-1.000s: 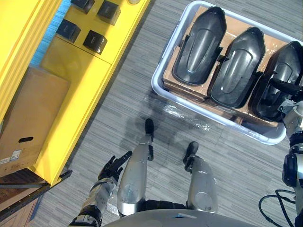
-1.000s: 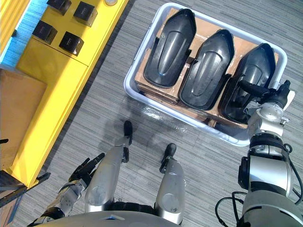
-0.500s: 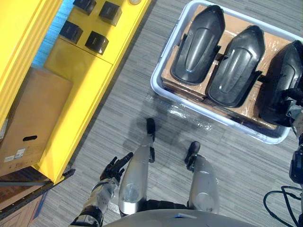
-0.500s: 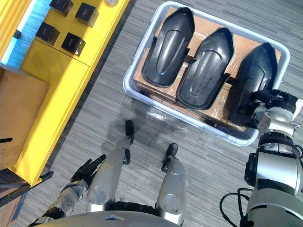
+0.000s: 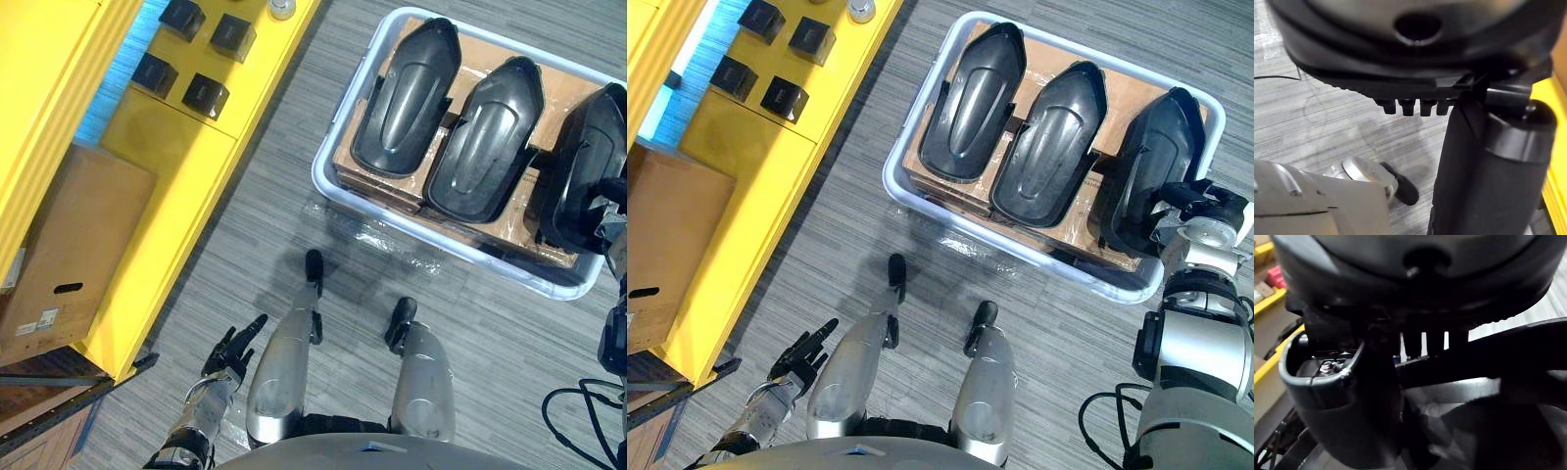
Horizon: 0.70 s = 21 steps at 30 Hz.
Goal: Walk over and take three plastic housings, then place them on the shelf
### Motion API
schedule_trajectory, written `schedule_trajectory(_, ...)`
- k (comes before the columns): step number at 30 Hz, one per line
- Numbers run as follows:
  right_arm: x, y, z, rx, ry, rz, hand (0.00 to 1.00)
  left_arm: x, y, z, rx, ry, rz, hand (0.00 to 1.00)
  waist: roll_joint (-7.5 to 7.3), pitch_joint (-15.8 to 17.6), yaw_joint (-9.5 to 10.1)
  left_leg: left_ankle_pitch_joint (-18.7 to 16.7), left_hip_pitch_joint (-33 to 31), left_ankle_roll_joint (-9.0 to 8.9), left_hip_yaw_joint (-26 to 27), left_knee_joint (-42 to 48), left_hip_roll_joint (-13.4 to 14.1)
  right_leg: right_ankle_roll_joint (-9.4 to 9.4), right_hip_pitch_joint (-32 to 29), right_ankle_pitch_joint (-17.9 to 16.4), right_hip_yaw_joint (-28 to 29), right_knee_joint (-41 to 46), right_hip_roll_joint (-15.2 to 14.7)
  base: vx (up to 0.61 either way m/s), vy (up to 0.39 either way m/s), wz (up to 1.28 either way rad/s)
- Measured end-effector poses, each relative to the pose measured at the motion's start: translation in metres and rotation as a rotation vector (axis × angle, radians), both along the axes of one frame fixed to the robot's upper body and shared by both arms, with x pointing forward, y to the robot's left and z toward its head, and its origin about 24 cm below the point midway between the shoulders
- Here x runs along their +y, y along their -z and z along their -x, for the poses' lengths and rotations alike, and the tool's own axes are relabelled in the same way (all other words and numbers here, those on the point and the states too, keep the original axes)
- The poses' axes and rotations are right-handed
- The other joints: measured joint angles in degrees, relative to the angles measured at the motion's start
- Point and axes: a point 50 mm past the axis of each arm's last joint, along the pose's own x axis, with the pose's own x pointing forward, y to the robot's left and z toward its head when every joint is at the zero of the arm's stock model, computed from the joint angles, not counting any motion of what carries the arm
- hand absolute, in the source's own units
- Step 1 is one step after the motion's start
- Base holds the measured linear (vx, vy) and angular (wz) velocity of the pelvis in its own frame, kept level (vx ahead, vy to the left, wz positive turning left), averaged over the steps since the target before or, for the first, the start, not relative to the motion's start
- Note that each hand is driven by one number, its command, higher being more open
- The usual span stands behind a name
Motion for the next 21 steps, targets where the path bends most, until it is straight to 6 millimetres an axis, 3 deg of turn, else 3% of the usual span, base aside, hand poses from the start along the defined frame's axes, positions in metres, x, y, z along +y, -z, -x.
schedule_trajectory(8, -0.008, -0.004, 0.019, -0.042, 0.047, 0.15, 0.0, 0.024, -0.031, -0.016, -0.185, -0.094, -0.086, 1.0, 0.14, -0.37, -1.72, 1.02, 8.53, 0.16, -1.07, -4.46, -0.9, 1.0, 9.45, -0.38, -2.46, -4.03, -0.14, 0.08, -0.047, 0.1)
schedule_trajectory(11, -0.003, 0.005, 0.022, -0.116, 0.01, 0.097, 0.0, 0.025, -0.033, -0.016, -0.192, -0.109, -0.094, 1.0, 0.12, -3.1, -2.31, 0.62, 9.29, -0.39, -1.28, -4.47, -0.61, 1.63, 12.18, 0.89, -3.79, -7.84, 0.5, 0.09, -0.051, 0.04)
schedule_trajectory(16, 0.037, 0.048, 0.016, -0.123, -0.097, 0.025, 0.0, 0.023, -0.032, -0.008, -0.163, -0.109, -0.132, 1.0, -1.73, -10.51, -3.01, -0.36, 12.39, -1.68, -0.91, -4.75, -0.37, 2.26, 19.87, 4.82, -5.25, -17.99, 2.46, 0.09, -0.037, -0.02)
schedule_trajectory(18, 0.049, 0.052, 0.013, -0.135, -0.132, 0.029, 0.0, 0.021, -0.038, -0.012, -0.185, -0.094, -0.164, 1.0, -2.1, -11.85, -3.02, -0.46, 12.81, -1.69, -0.88, -4.76, -0.21, 2.25, 21.03, 5.67, -5.51, -19.82, 2.99, 0.03, -0.012, 0.0)
schedule_trajectory(21, 0.08, 0.048, 0.009, -0.191, -0.199, 0.113, 0.0, 0.02, -0.072, -0.03, -0.332, -0.07, -0.24, 1.0, -2.76, -13.84, -2.59, -2.36, 13.4, -1.23, -0.23, -4.82, 0.94, 1.77, 22.48, 7.29, -5.33, -22.82, 4.54, -0.03, -0.029, -0.13)
